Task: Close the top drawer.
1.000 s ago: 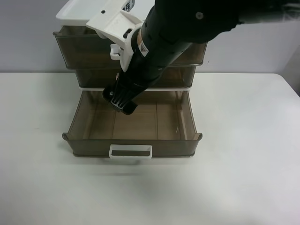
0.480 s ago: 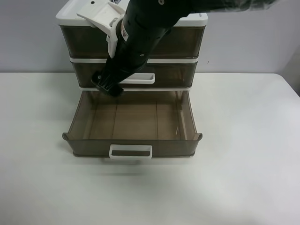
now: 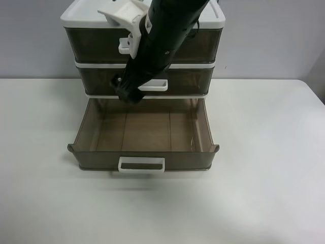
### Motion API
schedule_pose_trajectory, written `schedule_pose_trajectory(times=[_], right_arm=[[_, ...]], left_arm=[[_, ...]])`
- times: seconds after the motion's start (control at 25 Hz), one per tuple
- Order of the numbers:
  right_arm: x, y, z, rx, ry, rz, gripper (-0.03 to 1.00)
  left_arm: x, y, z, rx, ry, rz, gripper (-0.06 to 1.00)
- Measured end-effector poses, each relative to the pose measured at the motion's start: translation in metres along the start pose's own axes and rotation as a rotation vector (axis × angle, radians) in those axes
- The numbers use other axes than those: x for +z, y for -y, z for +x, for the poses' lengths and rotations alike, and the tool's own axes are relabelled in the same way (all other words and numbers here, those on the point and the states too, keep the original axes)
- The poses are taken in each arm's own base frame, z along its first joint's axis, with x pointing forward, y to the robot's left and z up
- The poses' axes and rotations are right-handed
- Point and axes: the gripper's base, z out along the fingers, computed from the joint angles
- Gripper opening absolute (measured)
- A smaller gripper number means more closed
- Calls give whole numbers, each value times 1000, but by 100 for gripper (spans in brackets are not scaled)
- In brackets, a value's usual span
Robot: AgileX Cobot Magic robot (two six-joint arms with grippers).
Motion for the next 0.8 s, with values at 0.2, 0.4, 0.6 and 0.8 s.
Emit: schedule_pose_trajectory(times=[0.2, 0.4, 0.6, 0.8], right_arm=[[-72, -5, 7, 5, 5, -33, 99], [-129, -4, 29, 19, -57, -47, 99], [-166, -7, 54, 52, -11, -40, 99], [-194, -16, 104, 64, 10, -16, 99]], left_arm=[[0, 0, 0, 0, 0, 0, 99], [0, 0, 0, 0, 0, 0, 99], [0, 0, 0, 0, 0, 0, 99], [0, 0, 0, 0, 0, 0, 99]])
